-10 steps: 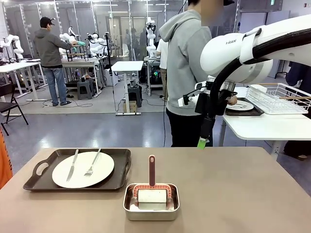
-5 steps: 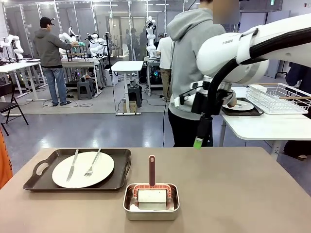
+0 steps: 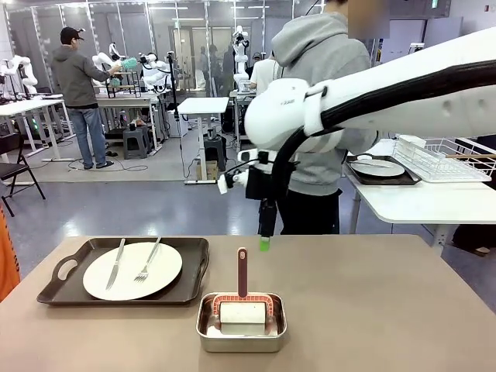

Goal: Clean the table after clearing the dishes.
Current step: When the left (or right) Handle tray is removed, use the left hand (or right hand) to clean the left (or right) side of the table with the Lint Roller.

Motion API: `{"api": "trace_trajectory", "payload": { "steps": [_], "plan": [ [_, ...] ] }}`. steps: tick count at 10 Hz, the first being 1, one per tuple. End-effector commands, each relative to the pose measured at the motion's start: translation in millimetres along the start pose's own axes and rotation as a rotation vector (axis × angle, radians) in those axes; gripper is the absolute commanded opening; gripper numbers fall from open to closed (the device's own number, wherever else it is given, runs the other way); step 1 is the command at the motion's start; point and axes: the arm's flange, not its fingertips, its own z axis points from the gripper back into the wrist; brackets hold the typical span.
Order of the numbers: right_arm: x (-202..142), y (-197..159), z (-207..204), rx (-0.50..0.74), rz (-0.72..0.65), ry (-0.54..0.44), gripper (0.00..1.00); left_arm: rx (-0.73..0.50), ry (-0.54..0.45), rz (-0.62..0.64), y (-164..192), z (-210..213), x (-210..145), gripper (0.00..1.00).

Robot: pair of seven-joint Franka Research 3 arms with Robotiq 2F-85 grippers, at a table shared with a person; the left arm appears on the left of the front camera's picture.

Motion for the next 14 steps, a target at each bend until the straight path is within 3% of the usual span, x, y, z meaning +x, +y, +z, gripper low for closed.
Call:
{"api": "trace_trajectory", "payload": {
  "steps": [1, 4, 14],
  "plan": [
    [22.8, -15.0, -0.8, 0.025, 0.006, 0.08, 1.0, -0.008, 0.0, -0.01, -0.6, 2.6, -1.5, 1.0],
    [40.0, -14.9, -19.6, 0.112, 0.012, 0.126, 1.0, -0.008, 0.0, -0.01, -0.6, 2.6, -1.5, 1.0],
    [55.6, 1.5, -57.9, 0.154, -0.013, 0.174, 1.0, -0.008, 0.0, -0.01, -0.6, 2.6, -1.5, 1.0]
  ]
}}
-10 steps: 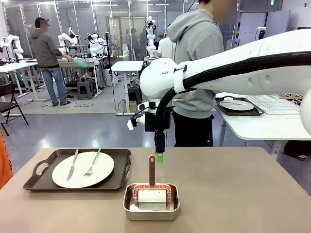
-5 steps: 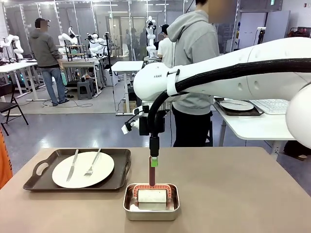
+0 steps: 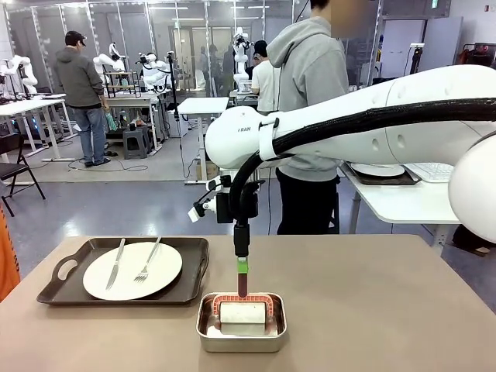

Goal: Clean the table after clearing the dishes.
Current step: When the left (or right) Handle tray is removed, use the left hand (or right hand) to clean the left (or right) side of the table with the Lint Roller.

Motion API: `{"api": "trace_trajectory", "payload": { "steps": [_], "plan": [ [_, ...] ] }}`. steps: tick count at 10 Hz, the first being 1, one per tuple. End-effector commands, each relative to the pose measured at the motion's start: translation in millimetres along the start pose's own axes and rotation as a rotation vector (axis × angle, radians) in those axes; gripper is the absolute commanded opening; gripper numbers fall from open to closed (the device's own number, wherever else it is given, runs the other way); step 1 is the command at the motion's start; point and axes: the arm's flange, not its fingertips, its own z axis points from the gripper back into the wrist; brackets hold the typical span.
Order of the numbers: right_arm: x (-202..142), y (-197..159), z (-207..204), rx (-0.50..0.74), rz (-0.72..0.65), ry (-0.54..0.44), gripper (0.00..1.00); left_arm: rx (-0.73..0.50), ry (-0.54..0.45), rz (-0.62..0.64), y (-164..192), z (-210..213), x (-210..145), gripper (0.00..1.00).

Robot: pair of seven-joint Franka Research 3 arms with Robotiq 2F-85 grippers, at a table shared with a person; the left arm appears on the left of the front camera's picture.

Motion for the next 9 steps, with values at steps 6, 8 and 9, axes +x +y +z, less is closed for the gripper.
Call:
{"api": "trace_trajectory", "payload": {
  "steps": [6, 8, 9],
  "plan": [
    [-3.7, 1.3, -12.6, 0.027, -0.001, 0.016, 0.6, -0.008, 0.0, -0.01, -0.6, 2.6, -1.5, 1.0],
    [-4.4, 1.5, -12.6, 0.025, 0.004, 0.005, 0.41, -0.008, 0.0, -0.01, -0.6, 2.6, -1.5, 1.0],
    [-3.1, 1.9, -12.0, 0.022, 0.007, 0.004, 0.3, -0.008, 0.0, -0.01, -0.6, 2.6, -1.5, 1.0]
  ]
}}
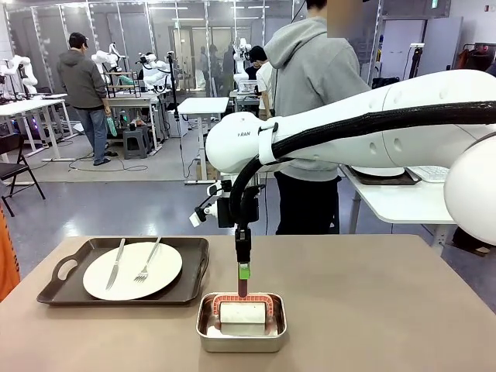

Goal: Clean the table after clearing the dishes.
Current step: When the left (or right) Handle tray is removed, use the left hand (or right hand) to clean the left (or right) side of the table with the Lint Roller.

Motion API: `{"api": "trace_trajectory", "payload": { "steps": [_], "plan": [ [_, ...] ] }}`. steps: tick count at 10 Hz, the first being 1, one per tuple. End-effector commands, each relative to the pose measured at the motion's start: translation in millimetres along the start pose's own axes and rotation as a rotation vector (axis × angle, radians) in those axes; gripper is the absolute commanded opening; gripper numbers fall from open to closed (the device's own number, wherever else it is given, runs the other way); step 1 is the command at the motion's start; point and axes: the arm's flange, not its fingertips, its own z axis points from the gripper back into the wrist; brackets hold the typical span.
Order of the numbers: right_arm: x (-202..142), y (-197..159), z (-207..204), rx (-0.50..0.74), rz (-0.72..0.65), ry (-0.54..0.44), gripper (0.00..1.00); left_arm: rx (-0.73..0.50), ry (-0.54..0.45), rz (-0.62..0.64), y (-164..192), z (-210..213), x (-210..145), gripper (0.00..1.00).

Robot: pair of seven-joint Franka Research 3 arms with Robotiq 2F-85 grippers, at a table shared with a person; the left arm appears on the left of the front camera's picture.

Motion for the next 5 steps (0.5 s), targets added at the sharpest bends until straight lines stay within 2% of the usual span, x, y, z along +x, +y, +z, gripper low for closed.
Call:
{"api": "trace_trajectory", "payload": {
  "steps": [1, 3, 5],
  "plan": [
    [0.6, 6.4, -3.2, 0.007, 0.02, -0.008, 0.22, -0.008, 0.0, -0.01, -0.6, 2.6, -1.5, 1.0],
    [1.4, 7.1, -1.7, 0.01, 0.017, -0.006, 0.02, -0.008, 0.0, -0.01, -0.6, 2.6, -1.5, 1.0],
    [-2.3, 11.0, 4.1, 0.006, 0.003, -0.013, 0.0, -0.008, 0.0, -0.01, -0.6, 2.6, -1.5, 1.0]
  ]
}}
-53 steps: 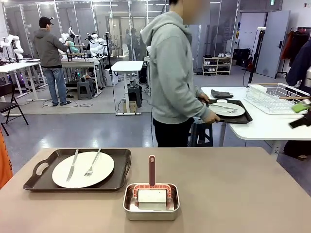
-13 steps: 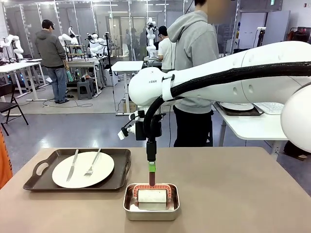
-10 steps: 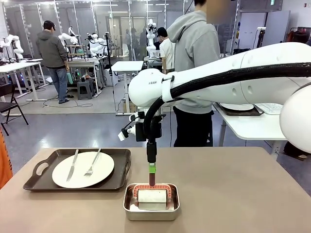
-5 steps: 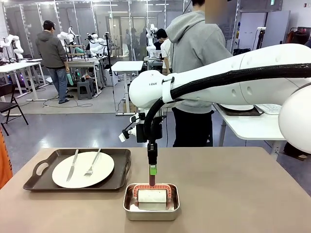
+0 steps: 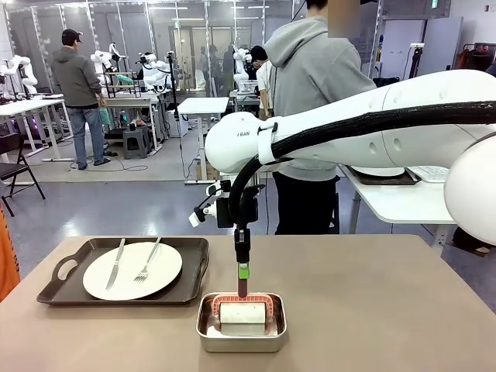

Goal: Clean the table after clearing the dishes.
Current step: When the left (or right) Handle tray is removed, use the left hand (or right hand) to clean the left (or right) side of the table with the Lint Roller.

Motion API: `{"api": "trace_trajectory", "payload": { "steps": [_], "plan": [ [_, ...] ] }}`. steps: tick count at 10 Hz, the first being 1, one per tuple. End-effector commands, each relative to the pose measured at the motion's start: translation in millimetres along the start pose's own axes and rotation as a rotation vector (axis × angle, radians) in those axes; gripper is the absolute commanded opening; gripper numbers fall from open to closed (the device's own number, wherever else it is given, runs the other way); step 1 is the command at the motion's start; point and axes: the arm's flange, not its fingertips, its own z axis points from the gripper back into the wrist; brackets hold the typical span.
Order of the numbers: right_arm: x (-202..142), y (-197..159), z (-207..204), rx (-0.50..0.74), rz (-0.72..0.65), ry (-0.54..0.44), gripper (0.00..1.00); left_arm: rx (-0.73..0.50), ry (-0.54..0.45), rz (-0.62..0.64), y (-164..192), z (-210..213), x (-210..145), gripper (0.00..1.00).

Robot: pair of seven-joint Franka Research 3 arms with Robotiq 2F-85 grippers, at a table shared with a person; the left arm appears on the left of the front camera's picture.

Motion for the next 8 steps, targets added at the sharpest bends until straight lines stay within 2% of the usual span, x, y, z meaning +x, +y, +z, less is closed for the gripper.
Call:
{"api": "trace_trajectory", "payload": {
  "steps": [1, 3, 4, 6, 8],
  "plan": [
    [-4.8, 12.1, 8.5, -0.002, -0.008, -0.015, 0.01, -0.008, 0.0, -0.01, -0.6, 2.6, -1.5, 1.0],
    [-8.5, 21.1, 24.6, -0.013, -0.028, -0.032, 0.0, -0.008, 0.0, -0.01, -0.6, 2.6, -1.5, 1.0],
    [-14.2, 33.0, 41.1, -0.025, -0.036, -0.088, 0.0, -0.008, 0.0, -0.01, -0.6, 2.6, -1.5, 1.0],
    [-20.8, 62.4, 81.0, -0.044, -0.138, -0.057, 0.0, -0.008, 0.0, -0.01, -0.6, 2.6, -1.5, 1.0],
    [-21.2, 72.9, 103.0, -0.074, -0.142, -0.034, 0.0, -0.008, 0.0, -0.01, -0.6, 2.6, -1.5, 1.0]
  ]
}}
